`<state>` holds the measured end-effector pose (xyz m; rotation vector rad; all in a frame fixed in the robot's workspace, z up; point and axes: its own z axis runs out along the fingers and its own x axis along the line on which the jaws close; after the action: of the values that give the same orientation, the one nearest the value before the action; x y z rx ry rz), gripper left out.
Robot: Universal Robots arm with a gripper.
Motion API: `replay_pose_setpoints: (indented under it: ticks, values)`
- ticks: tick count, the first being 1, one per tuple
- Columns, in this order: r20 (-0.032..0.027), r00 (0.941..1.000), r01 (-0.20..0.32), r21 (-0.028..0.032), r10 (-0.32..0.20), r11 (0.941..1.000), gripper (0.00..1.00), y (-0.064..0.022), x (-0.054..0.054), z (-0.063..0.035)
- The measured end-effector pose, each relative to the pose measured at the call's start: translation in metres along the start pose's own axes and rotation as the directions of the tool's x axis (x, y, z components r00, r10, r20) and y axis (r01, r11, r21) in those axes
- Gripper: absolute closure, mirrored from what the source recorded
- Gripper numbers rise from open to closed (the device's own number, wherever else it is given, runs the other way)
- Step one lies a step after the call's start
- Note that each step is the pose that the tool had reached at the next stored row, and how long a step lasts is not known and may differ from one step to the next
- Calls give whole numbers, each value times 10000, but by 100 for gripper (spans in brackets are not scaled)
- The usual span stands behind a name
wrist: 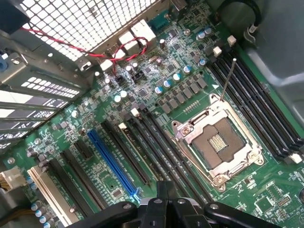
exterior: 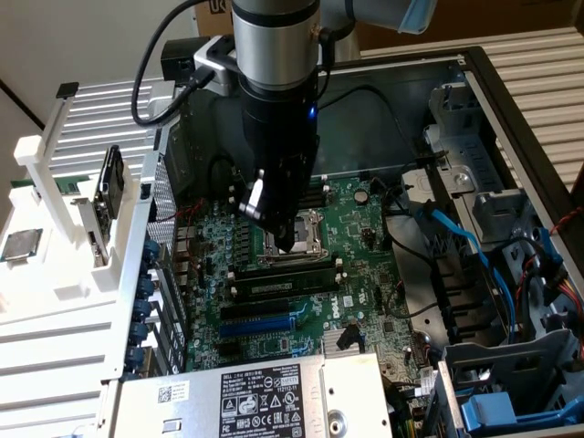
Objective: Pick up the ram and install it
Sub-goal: 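Press down the ram until it locks into place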
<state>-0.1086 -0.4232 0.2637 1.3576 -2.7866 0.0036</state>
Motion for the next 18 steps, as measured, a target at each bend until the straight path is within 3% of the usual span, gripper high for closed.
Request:
replay_pose_setpoints:
  ticks: [9,14,18]
  values:
    - [24,9946,-1037,-30,1037,9946,90,0,0,0]
    - [32,9855,-1699,-57,1699,9854,90,0,0,0]
    - [36,9746,-2238,-80,2238,9746,90,0,0,0]
